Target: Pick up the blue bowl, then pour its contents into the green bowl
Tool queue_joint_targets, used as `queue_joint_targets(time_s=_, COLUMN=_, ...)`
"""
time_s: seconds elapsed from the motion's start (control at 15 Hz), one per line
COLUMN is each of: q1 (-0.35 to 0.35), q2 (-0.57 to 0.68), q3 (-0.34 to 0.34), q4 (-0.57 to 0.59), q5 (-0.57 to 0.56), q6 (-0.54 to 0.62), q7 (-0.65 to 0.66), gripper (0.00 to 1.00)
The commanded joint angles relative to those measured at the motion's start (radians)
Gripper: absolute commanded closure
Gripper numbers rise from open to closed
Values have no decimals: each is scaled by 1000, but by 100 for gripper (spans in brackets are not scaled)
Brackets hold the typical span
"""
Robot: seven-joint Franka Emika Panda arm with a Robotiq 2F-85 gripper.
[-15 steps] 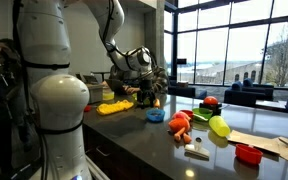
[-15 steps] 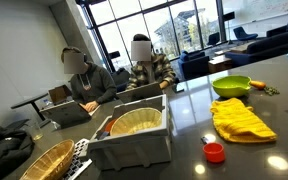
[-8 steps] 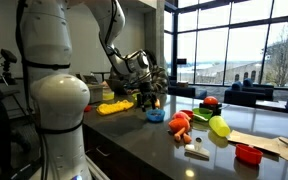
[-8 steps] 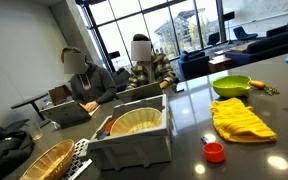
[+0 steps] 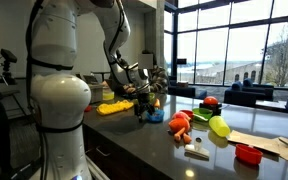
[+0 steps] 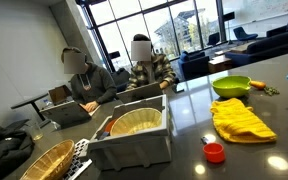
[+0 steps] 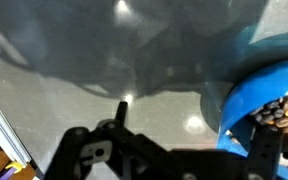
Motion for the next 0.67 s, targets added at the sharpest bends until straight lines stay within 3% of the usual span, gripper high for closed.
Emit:
queue_joint_targets(time_s=0.0, q1=26, q2=9, q3=-31, q4=5, q5=-20, q6=13, q7=20, gripper=1)
queue_joint_targets(time_s=0.07, q1=29, q2=5, q3=-33, q4=4, q5=-19, q6=14, q7=18, gripper=26)
queue_joint_targets(time_s=0.13, q1=31, q2=5, q3=-35, q4=6, q5=-20, q6=12, q7=20, gripper=26)
queue_joint_targets(time_s=0.27, q1=35, q2=0, q3=-37, q4=8, q5=-19, q6=11, q7=19, gripper=37)
queue_joint_targets(time_s=0.6, q1=41, q2=-2, q3=-39, q4=17, q5=-16, q6=9, q7=20, gripper=78)
